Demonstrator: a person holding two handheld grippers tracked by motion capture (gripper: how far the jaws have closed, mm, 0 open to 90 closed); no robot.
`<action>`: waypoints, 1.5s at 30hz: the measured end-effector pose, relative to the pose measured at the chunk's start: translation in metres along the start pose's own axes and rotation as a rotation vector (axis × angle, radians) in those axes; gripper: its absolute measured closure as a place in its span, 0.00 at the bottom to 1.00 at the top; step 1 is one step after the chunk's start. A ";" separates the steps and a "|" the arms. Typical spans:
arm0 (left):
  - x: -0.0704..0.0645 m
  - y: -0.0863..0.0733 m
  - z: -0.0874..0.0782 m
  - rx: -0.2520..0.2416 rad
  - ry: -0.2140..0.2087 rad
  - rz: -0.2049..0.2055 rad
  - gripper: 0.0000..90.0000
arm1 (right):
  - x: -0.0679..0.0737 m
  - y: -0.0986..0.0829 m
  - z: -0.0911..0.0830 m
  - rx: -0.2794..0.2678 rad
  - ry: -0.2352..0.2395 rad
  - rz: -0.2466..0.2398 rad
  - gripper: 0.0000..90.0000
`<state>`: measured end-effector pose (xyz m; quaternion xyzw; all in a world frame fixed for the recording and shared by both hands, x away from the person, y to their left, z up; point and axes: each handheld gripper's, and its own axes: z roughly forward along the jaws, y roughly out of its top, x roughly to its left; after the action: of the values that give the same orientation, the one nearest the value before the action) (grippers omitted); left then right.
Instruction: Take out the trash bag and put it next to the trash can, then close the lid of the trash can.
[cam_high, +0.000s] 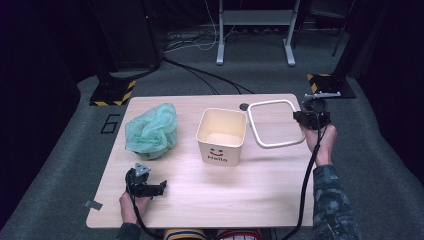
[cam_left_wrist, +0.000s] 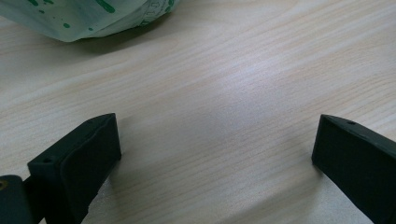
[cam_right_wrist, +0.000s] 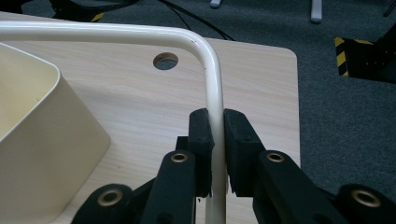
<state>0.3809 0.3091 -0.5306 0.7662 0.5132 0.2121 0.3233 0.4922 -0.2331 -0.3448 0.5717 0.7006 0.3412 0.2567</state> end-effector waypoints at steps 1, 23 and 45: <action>0.000 0.000 0.000 0.000 0.000 0.000 0.01 | 0.000 0.000 0.000 -0.001 0.000 -0.001 0.91; 0.000 0.000 0.000 -0.001 0.000 -0.001 0.01 | 0.010 0.011 -0.002 -0.009 0.009 -0.021 0.91; 0.000 0.000 0.000 -0.001 -0.001 0.002 0.01 | 0.026 0.021 -0.001 -0.006 0.032 -0.042 0.91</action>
<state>0.3808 0.3091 -0.5306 0.7668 0.5122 0.2122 0.3236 0.4989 -0.2058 -0.3273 0.5507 0.7153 0.3469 0.2543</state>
